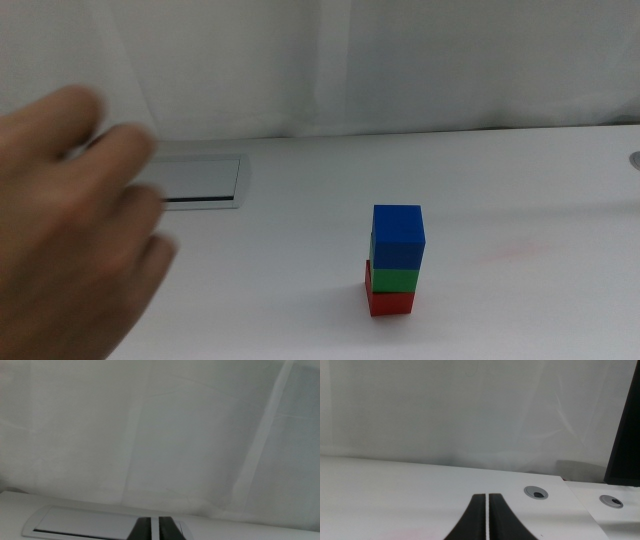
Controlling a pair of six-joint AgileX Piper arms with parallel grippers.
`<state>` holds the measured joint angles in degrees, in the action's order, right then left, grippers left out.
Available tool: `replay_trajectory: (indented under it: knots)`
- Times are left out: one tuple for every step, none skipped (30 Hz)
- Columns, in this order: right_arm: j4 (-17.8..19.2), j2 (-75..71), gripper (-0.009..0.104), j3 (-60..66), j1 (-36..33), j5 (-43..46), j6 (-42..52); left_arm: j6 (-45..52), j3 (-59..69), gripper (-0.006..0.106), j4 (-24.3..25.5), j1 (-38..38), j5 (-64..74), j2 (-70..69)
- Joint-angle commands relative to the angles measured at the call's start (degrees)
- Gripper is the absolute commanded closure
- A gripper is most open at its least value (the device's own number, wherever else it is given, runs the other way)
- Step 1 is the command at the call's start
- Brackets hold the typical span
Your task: Stack red cubes first, then green, then blue cubes in a specific spot.
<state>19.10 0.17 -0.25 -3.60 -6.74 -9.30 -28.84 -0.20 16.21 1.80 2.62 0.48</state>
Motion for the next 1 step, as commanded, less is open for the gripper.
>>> replay_trajectory:
  knots:
    - [0.63,-1.90,0.098,2.28,0.18,-0.30,0.11,-0.03,2.23,0.103,-0.25,-0.20,-0.45,-2.08]
